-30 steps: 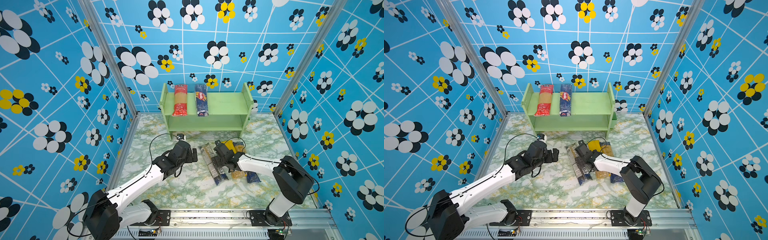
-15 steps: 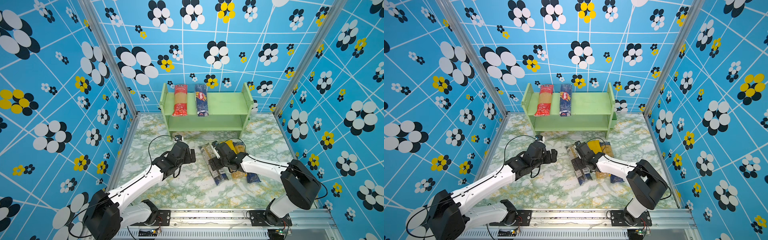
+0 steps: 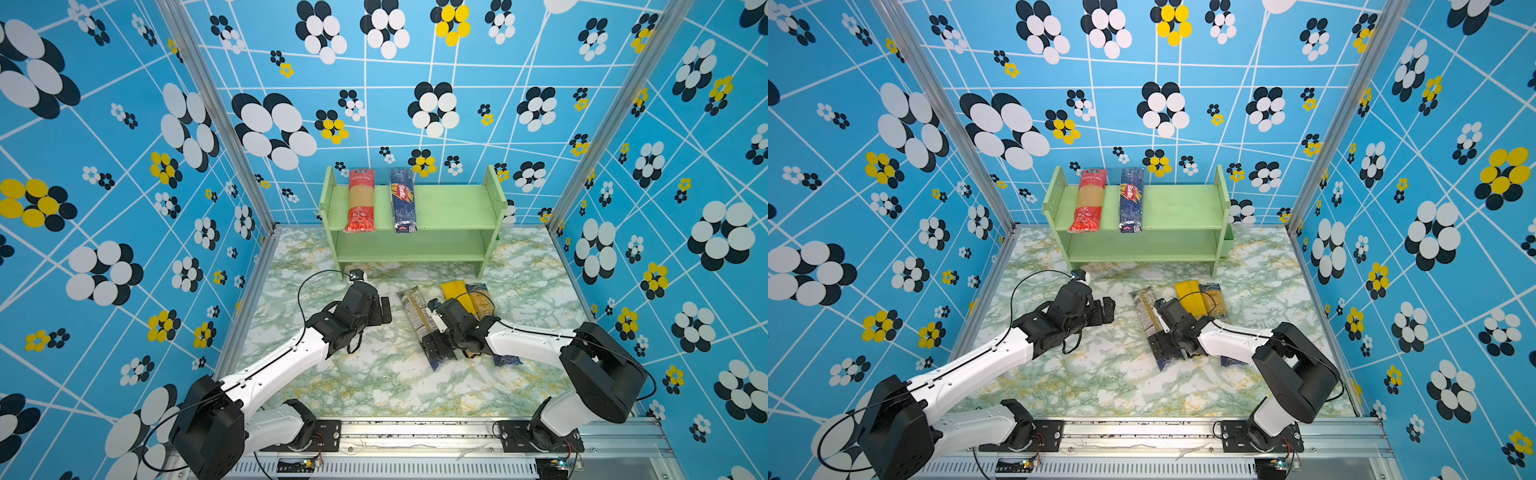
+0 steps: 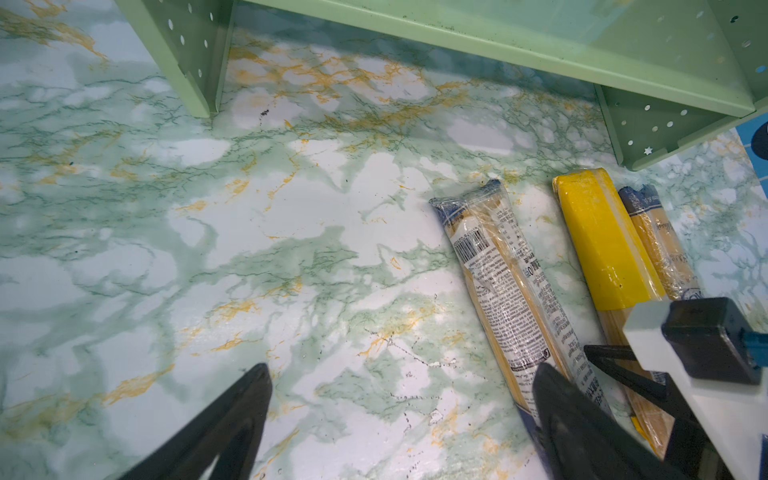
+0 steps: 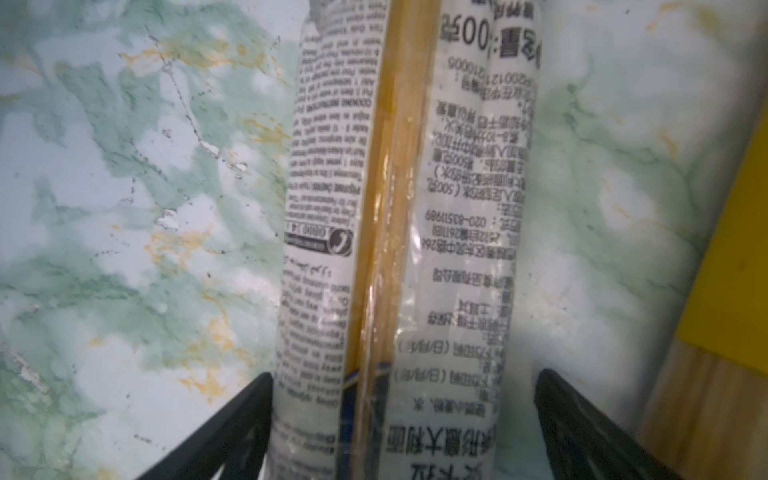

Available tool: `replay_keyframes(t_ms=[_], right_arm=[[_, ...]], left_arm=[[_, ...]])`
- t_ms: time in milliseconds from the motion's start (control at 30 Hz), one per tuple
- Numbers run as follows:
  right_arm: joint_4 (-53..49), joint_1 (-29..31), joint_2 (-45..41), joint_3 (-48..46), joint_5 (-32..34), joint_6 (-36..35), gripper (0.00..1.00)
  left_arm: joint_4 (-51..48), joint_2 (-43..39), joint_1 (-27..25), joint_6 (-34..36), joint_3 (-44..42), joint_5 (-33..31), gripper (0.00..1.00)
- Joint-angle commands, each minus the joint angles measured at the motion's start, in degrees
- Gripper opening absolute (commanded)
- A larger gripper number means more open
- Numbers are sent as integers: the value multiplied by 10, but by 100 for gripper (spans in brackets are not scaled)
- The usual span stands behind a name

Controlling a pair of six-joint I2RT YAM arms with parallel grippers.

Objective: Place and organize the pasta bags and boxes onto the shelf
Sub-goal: 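Close the right gripper on the clear printed spaghetti bag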

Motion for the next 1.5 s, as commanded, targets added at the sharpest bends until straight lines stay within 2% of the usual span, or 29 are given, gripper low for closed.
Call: replay_keyframes(t_ms=[0,700,1267,1467], right_arm=[[-3,7,2,-15,-16,15,99],[-7,51,49,-4,33,15,97],[-11,53,35,1,54,24,68],[-15,53,37,8,61,22,50]], left_arm=[[9,11,7,-8,-5,10,99],[9,12,11,-13,-6,5,99],[11,-2,19,-14,-20,3,99],[12,-2,22,-14,-22,5,99]])
